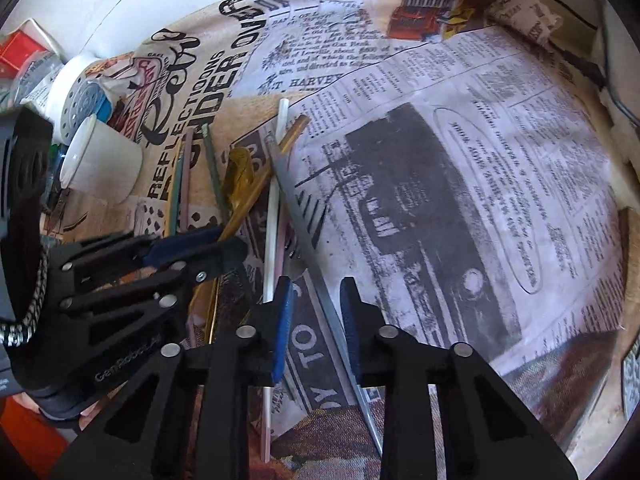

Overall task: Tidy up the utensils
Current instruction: 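Lower the left tool and grasp a brown wooden chopstick while the right tool grasps a dark metal rod, then lift the chopstick with the left tool into the white cup while the right tool inserts the rod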

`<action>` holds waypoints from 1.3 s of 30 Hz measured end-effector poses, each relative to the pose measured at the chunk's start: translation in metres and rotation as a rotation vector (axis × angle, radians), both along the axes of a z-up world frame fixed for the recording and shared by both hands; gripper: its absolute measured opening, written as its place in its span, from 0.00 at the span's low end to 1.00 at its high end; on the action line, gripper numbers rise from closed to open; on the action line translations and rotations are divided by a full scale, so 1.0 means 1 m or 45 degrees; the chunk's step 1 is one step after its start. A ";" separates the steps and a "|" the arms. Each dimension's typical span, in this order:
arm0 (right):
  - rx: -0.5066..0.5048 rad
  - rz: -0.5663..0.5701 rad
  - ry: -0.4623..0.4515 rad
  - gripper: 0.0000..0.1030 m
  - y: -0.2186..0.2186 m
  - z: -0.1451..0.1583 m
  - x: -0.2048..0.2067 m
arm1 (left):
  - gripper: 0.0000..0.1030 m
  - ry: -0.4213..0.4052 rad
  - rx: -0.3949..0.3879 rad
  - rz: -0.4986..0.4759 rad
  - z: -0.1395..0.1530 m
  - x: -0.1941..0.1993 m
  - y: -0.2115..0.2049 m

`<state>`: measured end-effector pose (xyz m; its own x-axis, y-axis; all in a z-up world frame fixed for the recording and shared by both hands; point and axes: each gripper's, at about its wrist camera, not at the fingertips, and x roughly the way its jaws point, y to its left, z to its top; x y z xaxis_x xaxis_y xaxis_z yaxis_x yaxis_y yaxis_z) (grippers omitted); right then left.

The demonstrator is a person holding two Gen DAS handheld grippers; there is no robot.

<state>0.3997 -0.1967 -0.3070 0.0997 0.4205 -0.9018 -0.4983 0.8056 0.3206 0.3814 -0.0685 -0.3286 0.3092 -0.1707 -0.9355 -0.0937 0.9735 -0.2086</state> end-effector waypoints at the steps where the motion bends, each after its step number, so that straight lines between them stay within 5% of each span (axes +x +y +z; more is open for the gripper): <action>1: 0.003 0.005 0.001 0.20 0.002 -0.002 0.002 | 0.18 0.001 0.007 -0.006 0.000 0.003 0.000; 11: -0.008 0.046 0.018 0.10 0.013 -0.011 0.010 | 0.18 0.092 0.020 -0.088 -0.003 0.028 -0.001; 19: 0.009 0.066 0.017 0.06 0.017 -0.008 0.009 | 0.05 0.112 -0.030 -0.094 0.001 0.028 0.006; 39: 0.104 -0.134 -0.188 0.06 -0.018 0.045 -0.015 | 0.05 -0.202 -0.025 0.033 0.076 -0.036 0.020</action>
<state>0.3846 -0.2144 -0.2616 0.2754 0.4719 -0.8376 -0.4591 0.8300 0.3167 0.3454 -0.0480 -0.2529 0.4577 -0.1784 -0.8710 -0.0828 0.9669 -0.2415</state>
